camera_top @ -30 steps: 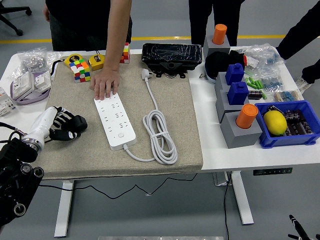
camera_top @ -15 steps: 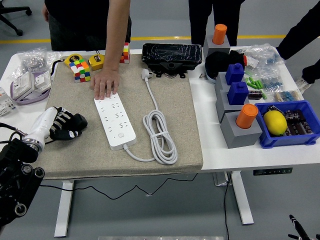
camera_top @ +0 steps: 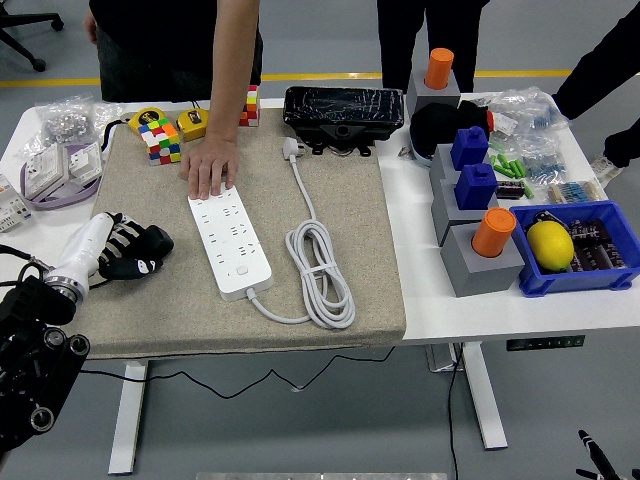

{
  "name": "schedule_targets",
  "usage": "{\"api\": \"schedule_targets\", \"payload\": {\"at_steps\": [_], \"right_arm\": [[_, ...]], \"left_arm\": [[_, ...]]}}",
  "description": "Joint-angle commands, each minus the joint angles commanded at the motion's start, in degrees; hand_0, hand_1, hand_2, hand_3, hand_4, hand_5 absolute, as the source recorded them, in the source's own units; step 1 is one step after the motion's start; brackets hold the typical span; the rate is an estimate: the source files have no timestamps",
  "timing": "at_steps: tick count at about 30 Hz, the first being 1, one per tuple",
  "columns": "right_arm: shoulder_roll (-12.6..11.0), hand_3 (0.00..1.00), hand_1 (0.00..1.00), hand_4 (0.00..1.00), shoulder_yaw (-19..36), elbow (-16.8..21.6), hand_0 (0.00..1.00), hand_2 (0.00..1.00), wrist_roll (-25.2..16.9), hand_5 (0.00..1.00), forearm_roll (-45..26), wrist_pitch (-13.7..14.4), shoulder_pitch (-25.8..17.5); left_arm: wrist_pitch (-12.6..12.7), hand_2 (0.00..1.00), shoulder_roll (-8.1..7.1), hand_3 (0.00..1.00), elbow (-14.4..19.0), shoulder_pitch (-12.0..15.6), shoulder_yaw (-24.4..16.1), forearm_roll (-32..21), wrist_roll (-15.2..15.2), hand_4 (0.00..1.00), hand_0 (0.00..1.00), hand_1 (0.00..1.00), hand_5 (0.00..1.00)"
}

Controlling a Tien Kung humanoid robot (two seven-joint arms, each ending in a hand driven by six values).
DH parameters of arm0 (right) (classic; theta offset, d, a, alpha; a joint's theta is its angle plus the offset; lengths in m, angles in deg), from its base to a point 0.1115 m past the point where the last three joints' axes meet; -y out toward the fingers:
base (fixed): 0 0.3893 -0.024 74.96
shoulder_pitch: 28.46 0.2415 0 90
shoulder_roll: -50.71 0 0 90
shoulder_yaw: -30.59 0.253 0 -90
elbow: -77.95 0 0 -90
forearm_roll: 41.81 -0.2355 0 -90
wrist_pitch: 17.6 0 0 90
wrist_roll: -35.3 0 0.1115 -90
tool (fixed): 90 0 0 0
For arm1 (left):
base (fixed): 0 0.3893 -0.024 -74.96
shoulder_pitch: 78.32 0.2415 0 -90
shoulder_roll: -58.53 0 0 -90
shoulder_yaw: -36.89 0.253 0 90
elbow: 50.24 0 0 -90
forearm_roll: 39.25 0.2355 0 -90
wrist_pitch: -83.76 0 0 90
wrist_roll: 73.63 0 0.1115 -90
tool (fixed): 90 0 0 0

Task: Pick up the plug,place it near the board,insert it into the board,press the button

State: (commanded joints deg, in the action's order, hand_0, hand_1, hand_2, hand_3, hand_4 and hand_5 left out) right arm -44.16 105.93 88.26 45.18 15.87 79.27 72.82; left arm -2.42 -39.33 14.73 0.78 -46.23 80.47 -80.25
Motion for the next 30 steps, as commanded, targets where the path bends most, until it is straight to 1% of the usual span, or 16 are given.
{"api": "schedule_targets", "payload": {"at_steps": [5,8,9,10,12,14,15,16,20,21,23,30], "right_arm": [[0.0,0.734,0.73,0.998,0.0,0.0,0.78,0.713,0.1,0.939,0.0,0.0,0.0],[-0.1,0.734,0.73,0.998,-0.1,0.0,0.78,0.713,0.1,0.939,-0.1,0.1,0.1],[-0.1,0.734,0.73,0.998,-0.1,0.0,0.78,0.713,0.0,0.939,-0.2,0.1,0.1],[-0.1,0.734,0.73,0.998,-0.1,0.0,0.78,0.713,0.0,0.939,-0.2,0.1,0.1],[0.0,0.734,0.73,0.998,-0.1,0.0,0.78,0.713,0.0,0.939,-0.2,0.1,0.1],[0.0,0.734,0.73,0.998,-0.2,0.0,0.78,0.713,0.1,0.939,-0.2,0.1,0.0],[0.0,0.734,0.73,0.998,-0.1,0.0,0.78,0.713,0.1,0.938,-0.2,0.1,0.0],[0.0,0.734,0.73,0.998,-0.1,0.0,0.78,0.713,0.1,0.938,-0.1,0.1,0.0],[0.0,0.734,0.73,0.998,-0.1,0.0,0.78,0.713,0.1,0.938,-0.1,0.1,0.0],[0.0,0.734,0.73,0.998,0.0,0.0,0.78,0.713,0.2,0.94,0.0,0.1,0.0],[0.0,0.734,0.73,0.998,-0.1,0.0,0.78,0.713,0.2,0.94,-0.1,0.1,0.0],[0.1,0.734,0.729,0.998,-0.2,0.0,0.78,0.713,0.1,0.941,-0.2,0.2,0.1]], "left_arm": [[-0.1,0.407,-0.07,0.51,0.8,-0.1,-0.2,-0.2,-0.2,0.705,0.318,0.393,0.064],[-0.1,0.407,-0.14,0.51,2.0,0.0,-0.2,-0.1,-0.4,0.705,0.318,0.393,0.064],[-0.1,0.399,-0.24,0.503,2.6,0.0,0.0,-0.2,-0.4,0.681,0.321,0.398,0.042],[-0.1,0.399,-0.3,0.503,2.9,0.0,0.0,-0.3,-0.4,0.681,0.321,0.398,0.042],[-0.4,0.399,-0.47,0.503,4.0,0.0,0.2,-0.4,-0.6,0.681,0.321,0.398,0.042],[-1.5,0.399,-0.82,0.503,5.6,-0.1,0.7,-1.4,-0.7,0.681,0.321,0.398,0.042],[-1.8,0.4,-0.89,0.501,5.9,-0.1,0.8,-1.6,-0.8,0.603,0.344,0.442,0.002],[-2.2,0.4,-1.03,0.501,6.4,-0.1,1.0,-2.2,-0.8,0.603,0.344,0.442,0.002],[-3.6,0.4,-1.83,0.501,8.4,-0.6,2.2,-4.8,-0.7,0.603,0.344,0.442,0.002],[-4.2,0.404,-2.45,0.507,9.0,-1.0,3.1,-6.0,-0.6,0.565,0.353,0.467,0.002],[-4.7,0.404,-3.35,0.507,9.6,-1.6,4.5,-7.8,-0.2,0.565,0.353,0.467,0.002],[-5.1,0.404,-5.7,0.503,10.5,-4.0,8.7,-8.9,0.0,0.552,0.354,0.48,0.002]]}}
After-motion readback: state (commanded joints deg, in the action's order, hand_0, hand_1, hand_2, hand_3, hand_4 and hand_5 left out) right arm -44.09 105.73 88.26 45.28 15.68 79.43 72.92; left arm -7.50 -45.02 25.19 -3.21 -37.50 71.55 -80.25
